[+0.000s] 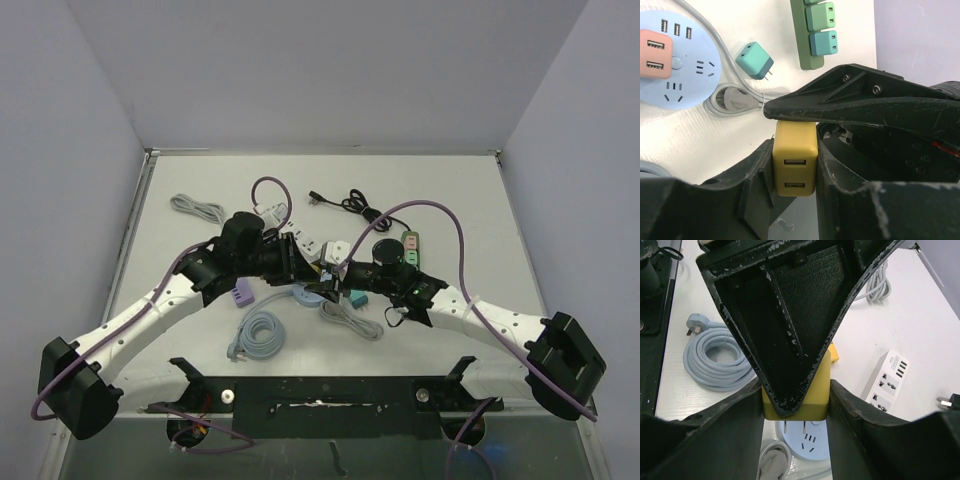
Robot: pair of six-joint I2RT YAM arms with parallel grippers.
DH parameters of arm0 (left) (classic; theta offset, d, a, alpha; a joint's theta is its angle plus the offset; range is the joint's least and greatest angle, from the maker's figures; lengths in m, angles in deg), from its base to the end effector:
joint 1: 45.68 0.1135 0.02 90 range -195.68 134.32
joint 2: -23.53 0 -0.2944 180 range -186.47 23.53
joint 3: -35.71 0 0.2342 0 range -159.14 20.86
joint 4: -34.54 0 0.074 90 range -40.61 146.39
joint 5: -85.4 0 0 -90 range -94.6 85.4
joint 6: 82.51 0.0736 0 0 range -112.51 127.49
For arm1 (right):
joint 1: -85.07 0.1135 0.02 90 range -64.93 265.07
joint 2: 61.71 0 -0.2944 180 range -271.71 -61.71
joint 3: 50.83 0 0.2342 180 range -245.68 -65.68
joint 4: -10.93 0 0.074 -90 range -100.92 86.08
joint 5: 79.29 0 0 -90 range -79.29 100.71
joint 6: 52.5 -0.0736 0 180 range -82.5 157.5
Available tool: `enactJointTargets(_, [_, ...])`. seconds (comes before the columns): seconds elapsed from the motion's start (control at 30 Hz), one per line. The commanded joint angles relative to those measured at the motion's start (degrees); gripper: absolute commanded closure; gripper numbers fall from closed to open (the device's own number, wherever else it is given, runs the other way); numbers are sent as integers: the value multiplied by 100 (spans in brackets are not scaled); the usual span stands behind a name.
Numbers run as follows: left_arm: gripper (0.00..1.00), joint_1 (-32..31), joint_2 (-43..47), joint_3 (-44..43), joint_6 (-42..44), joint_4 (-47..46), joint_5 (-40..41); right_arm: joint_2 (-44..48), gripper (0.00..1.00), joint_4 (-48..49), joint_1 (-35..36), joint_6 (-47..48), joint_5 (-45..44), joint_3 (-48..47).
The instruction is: Insert the plug
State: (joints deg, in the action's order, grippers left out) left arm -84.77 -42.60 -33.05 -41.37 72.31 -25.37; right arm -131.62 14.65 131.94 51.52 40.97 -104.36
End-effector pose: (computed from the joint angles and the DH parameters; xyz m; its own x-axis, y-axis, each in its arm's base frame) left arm 0.1788 -0.1789 0.3113 -0.9074 -0.1701 -0.3843 0.1995 0.6305 -0.7501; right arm 0.1628 0.2281 0.2938 0.0888 -0.2113 -0.9734 -0.9740 0.1860 -0.1292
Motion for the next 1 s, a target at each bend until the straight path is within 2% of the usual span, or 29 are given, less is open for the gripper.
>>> enactJointTargets(0.0, [78,8,-22,-23,83,-137,183,31,73,463,39,-133,-170,-149])
enactJointTargets(0.07, [84,1,-36,-8,135,-93,258,34,67,408,37,-171,-242,-128])
enactJointTargets(0.2, [89,6,-119,-9,256,88,452,110,40,181,42,-298,-325,-96])
enactJointTargets(0.3, [91,0,-231,-44,394,328,773,250,35,-74,41,-412,-294,-25])
enactJointTargets(0.53, [93,-257,-699,-254,599,566,1580,1204,31,-28,35,-1282,-684,708])
enactJointTargets(0.8, [93,-993,-1738,-1138,886,1109,2879,2494,32,-69,41,-2355,-1422,1550])
enactJointTargets(0.97, [94,-1270,-2342,-1596,1071,1213,3165,3081,32,-503,33,-2770,-1754,1697])
